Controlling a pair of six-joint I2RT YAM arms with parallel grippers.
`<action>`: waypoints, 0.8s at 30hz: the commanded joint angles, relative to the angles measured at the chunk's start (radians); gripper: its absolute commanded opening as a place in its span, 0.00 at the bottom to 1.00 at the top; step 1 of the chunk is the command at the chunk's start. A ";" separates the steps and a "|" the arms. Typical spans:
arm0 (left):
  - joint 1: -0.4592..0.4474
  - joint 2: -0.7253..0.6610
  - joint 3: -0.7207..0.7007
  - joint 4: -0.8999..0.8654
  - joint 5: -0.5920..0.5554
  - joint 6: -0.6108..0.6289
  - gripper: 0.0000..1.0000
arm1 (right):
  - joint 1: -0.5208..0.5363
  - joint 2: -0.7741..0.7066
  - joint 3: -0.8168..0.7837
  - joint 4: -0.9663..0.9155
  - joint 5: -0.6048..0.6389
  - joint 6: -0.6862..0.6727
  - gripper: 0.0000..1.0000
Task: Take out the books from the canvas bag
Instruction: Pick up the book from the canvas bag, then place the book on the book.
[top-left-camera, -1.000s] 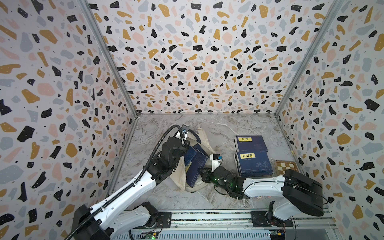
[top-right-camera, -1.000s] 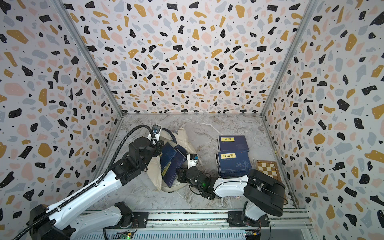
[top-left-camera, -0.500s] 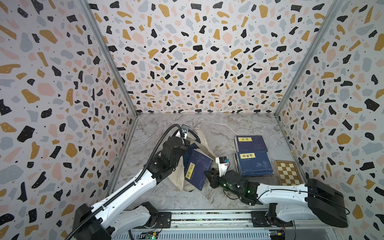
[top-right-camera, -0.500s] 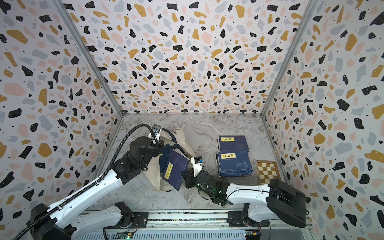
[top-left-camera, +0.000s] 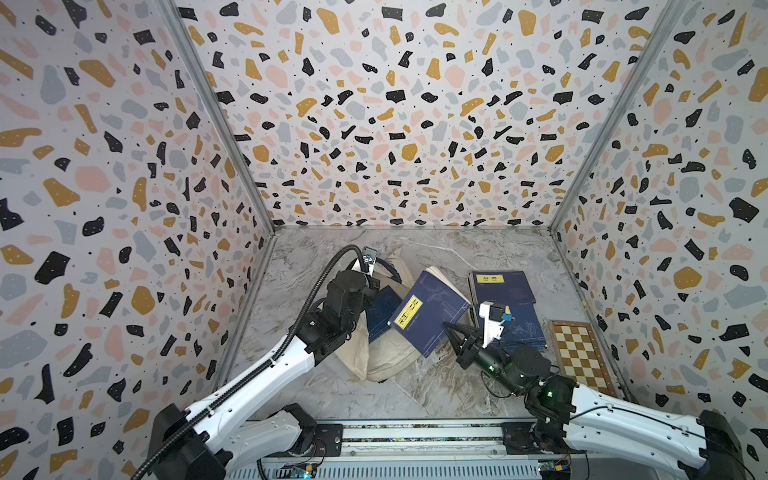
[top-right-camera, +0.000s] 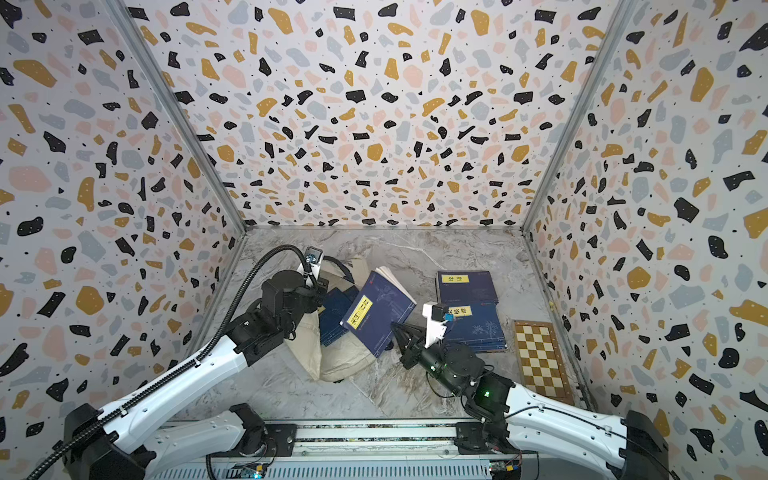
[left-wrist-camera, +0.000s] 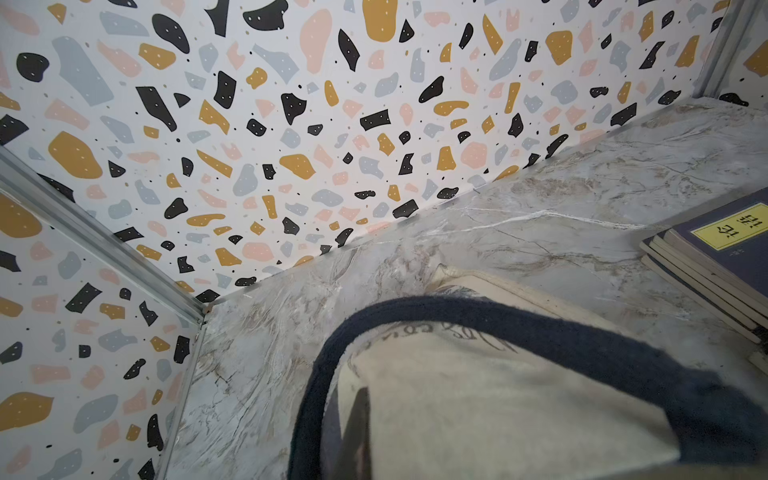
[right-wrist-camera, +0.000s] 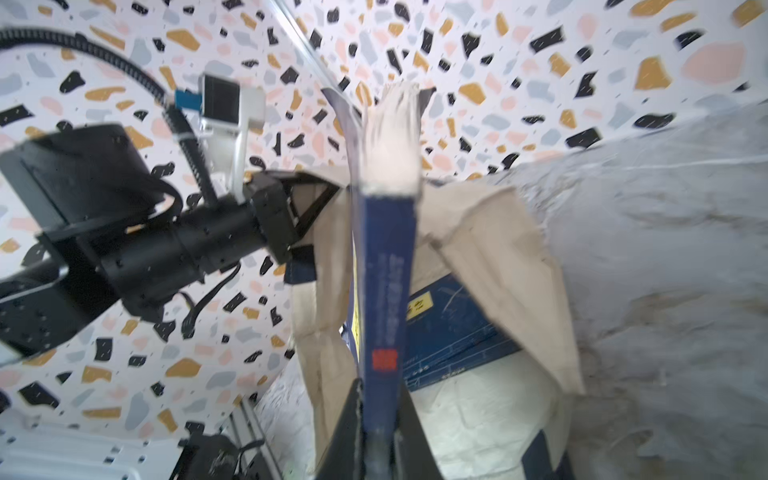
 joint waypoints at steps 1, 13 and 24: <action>0.007 -0.007 0.030 0.026 0.005 -0.011 0.00 | -0.120 -0.071 0.036 -0.137 0.021 0.007 0.00; 0.006 -0.005 0.027 0.023 0.030 -0.015 0.00 | -0.681 -0.266 0.020 -0.359 -0.244 0.194 0.00; 0.006 -0.007 0.027 0.020 0.039 -0.017 0.00 | -0.928 -0.330 -0.132 -0.393 -0.430 0.394 0.00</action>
